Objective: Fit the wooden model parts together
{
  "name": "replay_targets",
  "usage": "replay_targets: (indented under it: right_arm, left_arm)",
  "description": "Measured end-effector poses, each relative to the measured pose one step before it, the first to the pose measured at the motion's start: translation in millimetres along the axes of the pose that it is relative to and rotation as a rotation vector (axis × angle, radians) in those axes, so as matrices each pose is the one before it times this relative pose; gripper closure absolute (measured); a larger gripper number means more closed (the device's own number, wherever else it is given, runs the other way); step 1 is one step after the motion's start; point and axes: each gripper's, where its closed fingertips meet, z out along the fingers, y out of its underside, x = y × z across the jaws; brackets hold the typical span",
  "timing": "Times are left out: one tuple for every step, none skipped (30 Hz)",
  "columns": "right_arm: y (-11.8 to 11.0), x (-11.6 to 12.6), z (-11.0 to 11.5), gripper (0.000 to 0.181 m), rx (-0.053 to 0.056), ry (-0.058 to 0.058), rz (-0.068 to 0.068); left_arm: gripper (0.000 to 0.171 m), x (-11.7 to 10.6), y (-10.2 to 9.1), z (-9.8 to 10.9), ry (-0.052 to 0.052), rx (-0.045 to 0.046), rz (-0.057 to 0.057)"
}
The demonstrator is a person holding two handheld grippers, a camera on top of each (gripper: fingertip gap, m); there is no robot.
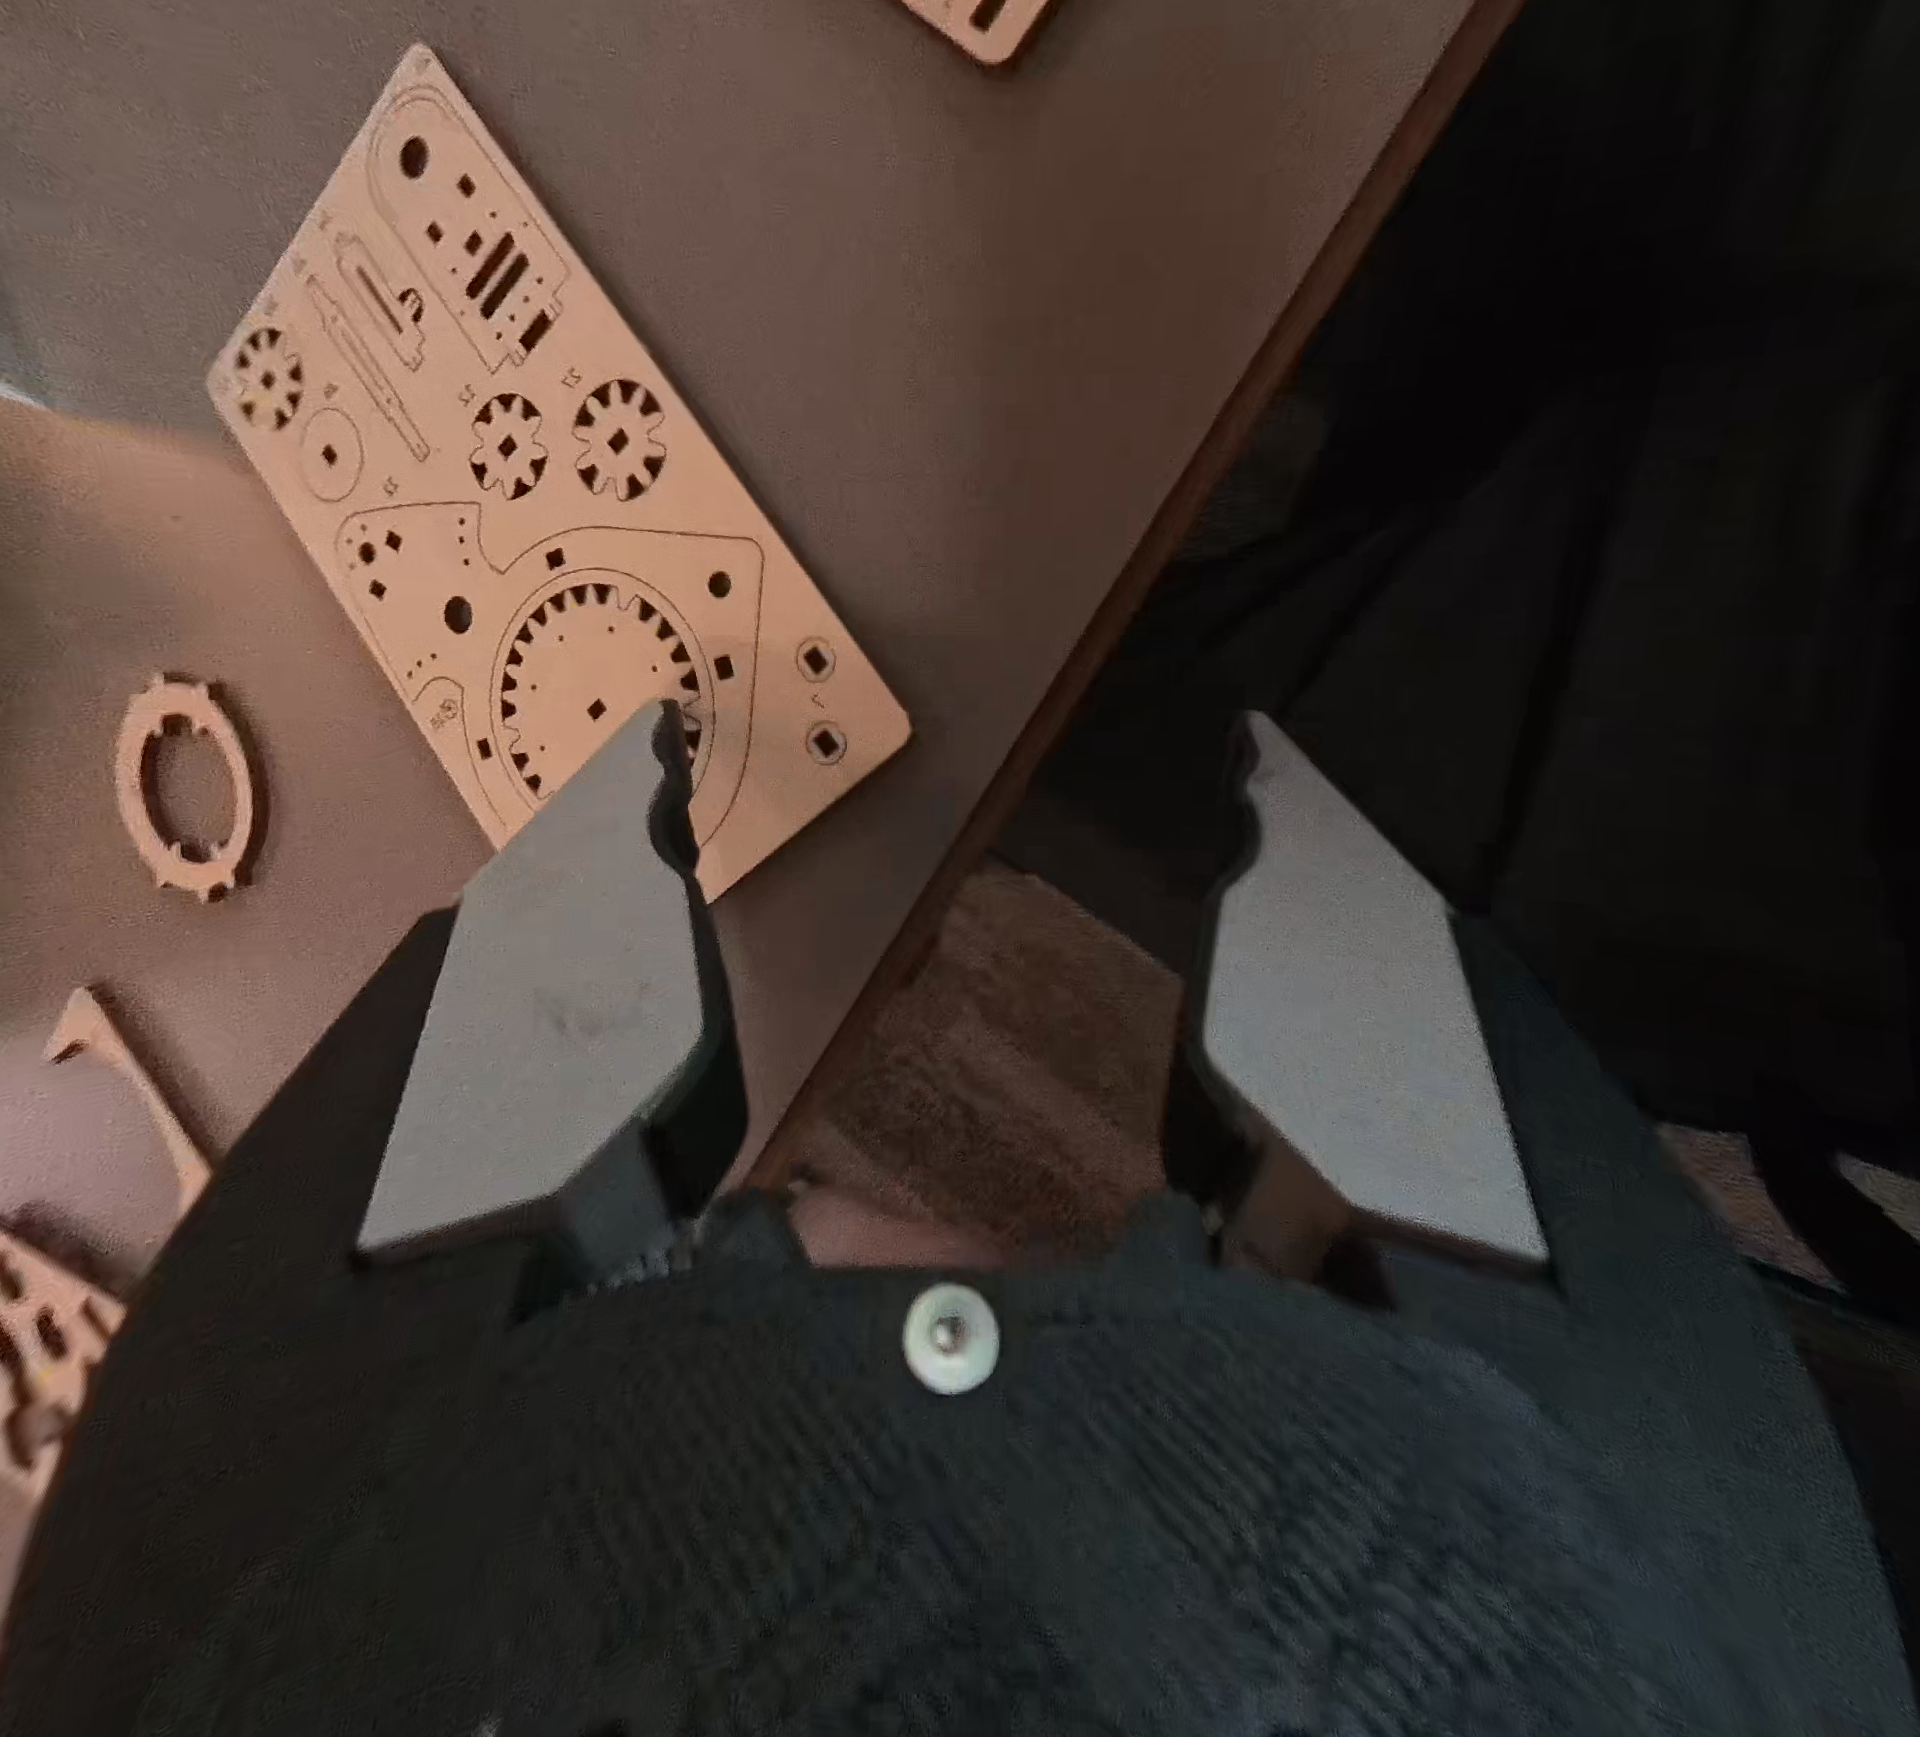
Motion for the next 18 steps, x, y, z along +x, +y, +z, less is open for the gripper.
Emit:
replay_targets:
  right_arm:
    - [0.02,0.15,-0.74,0.127,0.0030,-0.0013,0.0015]
    - [-0.31,0.09,-0.81,0.128,0.0046,-0.0021,0.0021]
    - [-0.47,0.04,-0.52,0.128,0.0043,-0.0021,0.0018]
    - [-0.25,0.21,-0.35,0.128,0.0025,-0.0013,0.0010]
    - [-0.23,0.22,0.02,0.128,0.0005,-0.0004,-0.0003]
    - [0.10,0.00,0.22,0.128,-0.0006,0.0001,-0.0017]
    - [-0.04,-0.55,0.29,0.128,-0.0013,-0.0005,-0.0030]
    - [-0.15,-0.96,0.40,0.128,-0.0013,-0.0012,-0.0038]
    - [-0.41,-1.37,0.21,0.128,-0.0005,-0.0018,-0.0042]
    - [-0.69,-1.65,0.26,0.128,0.0008,-0.0029,-0.0038]
    - [-0.80,-1.93,0.30,0.128,0.0017,-0.0050,-0.0025]
    - [-0.95,-2.37,0.40,0.128,0.0026,-0.0072,-0.0021]
    - [-1.09,-2.86,0.43,0.128,0.0046,-0.0089,-0.0028]
    - [-1.46,-3.47,0.63,0.128,0.0076,-0.0116,-0.0045]
    - [-2.19,-4.43,1.26,0.128,0.0115,-0.0163,-0.0074]
    - [-2.85,-5.21,1.84,0.128,0.0151,-0.0212,-0.0083]
    - [-3.34,-5.95,2.58,0.128,0.0159,-0.0254,-0.0033]
    - [-3.60,-6.36,3.42,0.128,0.0162,-0.0292,0.0015]
  left_arm:
    - [0.070,-1.10,3.77,1.62,-0.0437,-0.02273,0.0187]
    - [0.070,1.49,2.47,1.85,-0.0427,-0.01346,0.0340]
    - [0.076,-0.47,2.27,-0.08,-0.0588,-0.01531,0.0277]
    - [0.086,-0.64,1.77,-1.85,-0.0556,-0.01486,0.0141]
    - [0.099,-0.45,0.02,-3.84,-0.0494,-0.00061,0.0046]
    - [0.115,-0.79,-1.42,-5.06,-0.0484,0.01646,-0.0051]
    - [0.133,-2.71,-1.17,-4.39,-0.0527,0.02046,-0.0149]
    - [0.136,-0.11,1.08,-2.72,-0.0309,0.00829,-0.0106]
    - [0.139,-1.17,2.46,-1.61,-0.0444,0.00414,0.0006]
    - [0.141,-0.46,3.05,-1.56,-0.0474,0.00179,0.0145]
    - [0.148,-3.69,1.85,-2.44,-0.0638,0.01303,0.0230]
    - [0.153,-4.84,-0.67,-4.84,-0.0590,0.02244,0.0278]
    - [0.157,-5.21,-3.55,-6.78,-0.0357,0.03252,0.0003]
    - [0.163,-10.67,-4.80,-8.56,-0.0432,0.03639,-0.0434]
    - [0.170,-16.13,-8.04,-9.44,-0.0498,0.05293,-0.0542]
    - [0.170,-10.43,-8.49,-7.49,0.0126,0.04708,-0.0817]
    - [0.170,-8.12,-12.06,-6.23,0.0323,0.06092,-0.1367]
    - [0.171,-12.07,-14.63,-5.33,-0.0034,0.08227,-0.1407]
